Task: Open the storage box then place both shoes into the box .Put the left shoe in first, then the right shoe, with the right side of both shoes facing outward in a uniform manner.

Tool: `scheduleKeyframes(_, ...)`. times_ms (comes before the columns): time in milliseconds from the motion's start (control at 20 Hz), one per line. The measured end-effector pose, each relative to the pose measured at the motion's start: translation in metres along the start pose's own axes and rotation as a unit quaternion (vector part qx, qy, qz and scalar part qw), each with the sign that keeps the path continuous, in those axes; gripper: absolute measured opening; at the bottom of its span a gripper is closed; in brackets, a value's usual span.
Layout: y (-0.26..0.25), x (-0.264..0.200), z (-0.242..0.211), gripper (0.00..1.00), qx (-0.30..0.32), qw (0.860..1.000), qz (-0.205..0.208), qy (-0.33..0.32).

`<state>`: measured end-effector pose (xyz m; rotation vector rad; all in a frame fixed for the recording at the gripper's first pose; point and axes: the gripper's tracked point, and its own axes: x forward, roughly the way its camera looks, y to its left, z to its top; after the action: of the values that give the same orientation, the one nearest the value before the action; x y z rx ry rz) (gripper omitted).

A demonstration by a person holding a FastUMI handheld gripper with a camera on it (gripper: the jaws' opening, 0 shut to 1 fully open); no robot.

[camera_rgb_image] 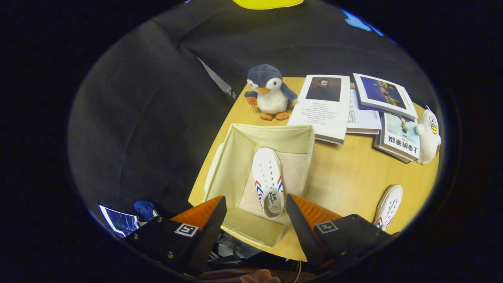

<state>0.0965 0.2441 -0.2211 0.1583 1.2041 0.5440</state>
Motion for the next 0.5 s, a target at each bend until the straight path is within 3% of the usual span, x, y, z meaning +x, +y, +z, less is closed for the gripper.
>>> scheduleKeyframes(500, -0.08, -0.063, -0.022, 0.98, 0.05, 0.997, -0.028, -0.045)
